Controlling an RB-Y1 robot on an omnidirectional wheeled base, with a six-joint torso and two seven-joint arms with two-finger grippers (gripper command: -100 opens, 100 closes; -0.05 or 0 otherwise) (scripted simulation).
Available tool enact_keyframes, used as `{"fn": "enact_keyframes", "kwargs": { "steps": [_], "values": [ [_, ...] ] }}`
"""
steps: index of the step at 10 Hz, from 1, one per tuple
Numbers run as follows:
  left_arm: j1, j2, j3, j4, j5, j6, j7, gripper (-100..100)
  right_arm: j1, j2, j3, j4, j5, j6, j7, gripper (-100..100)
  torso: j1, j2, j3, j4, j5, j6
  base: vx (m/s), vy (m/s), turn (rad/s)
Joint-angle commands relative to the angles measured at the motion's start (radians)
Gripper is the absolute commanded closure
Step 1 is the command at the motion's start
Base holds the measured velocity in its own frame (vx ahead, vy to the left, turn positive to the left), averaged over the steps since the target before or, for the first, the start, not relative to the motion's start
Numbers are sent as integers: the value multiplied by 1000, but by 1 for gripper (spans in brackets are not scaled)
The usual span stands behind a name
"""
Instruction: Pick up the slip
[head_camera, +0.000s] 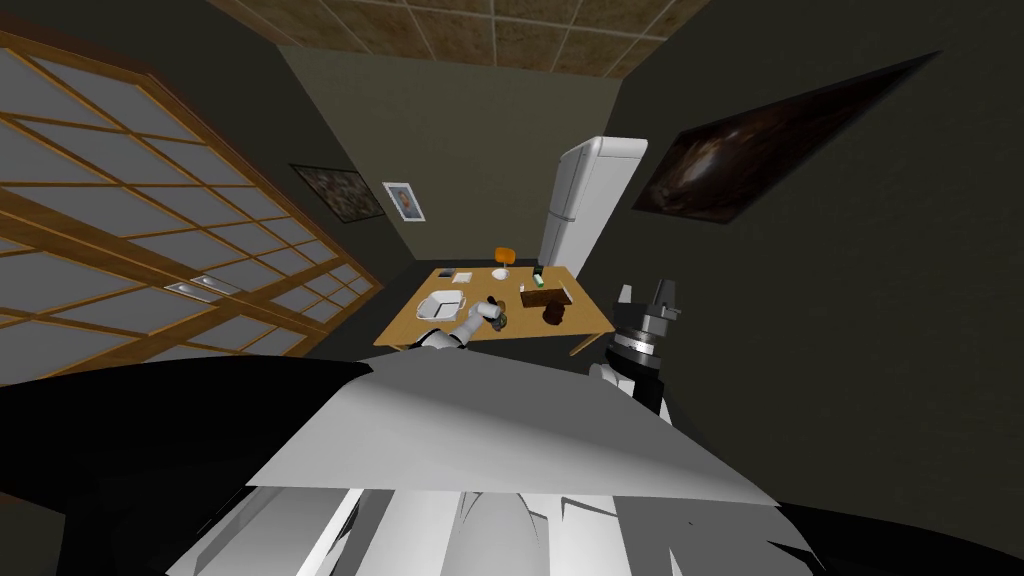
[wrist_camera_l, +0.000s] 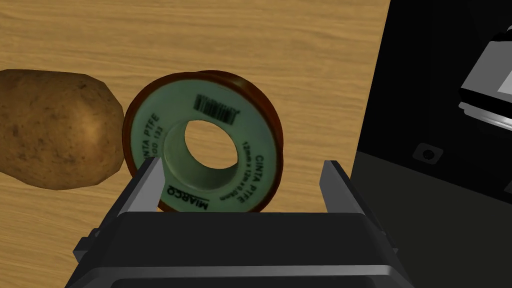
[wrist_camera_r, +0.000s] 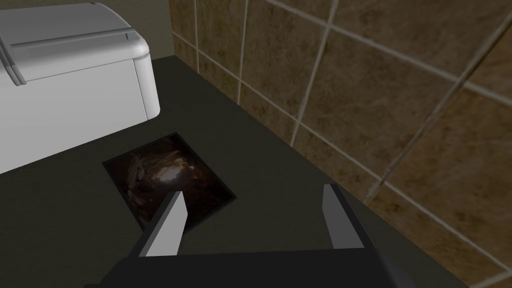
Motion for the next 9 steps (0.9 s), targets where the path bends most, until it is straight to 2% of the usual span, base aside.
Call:
{"fn": "enact_keyframes", "kwargs": {
  "steps": [1,2,5,6,7,9],
  "values": [
    [0,0,0,0,0,0,0,0,0,0,0,0,0,0,0,0,0,0,0,0,0,0,0,0,0],
    [12,-6,7,22,-5,-33,-11,-100,0,0,0,0,0,0,0,0,0,1,1,0,0,0,29,-9,-15],
    [30,-15,17,56,-14,-81,-28,-100,0,0,0,0,0,0,0,0,-1,-1,0,0,0,0,52,-16,-11],
    [29,-12,14,44,-12,-65,-24,-100,0,0,0,0,0,0,0,0,-1,-1,0,0,0,0,21,-8,1],
    [29,-12,15,46,-12,-70,-26,100,0,0,0,0,0,0,0,0,0,0,0,0,0,0,6,-1,3],
    [30,-13,15,46,-11,-69,-25,100,0,0,0,0,0,0,0,0,1,0,0,0,0,1,0,0,0]
  ]
}}
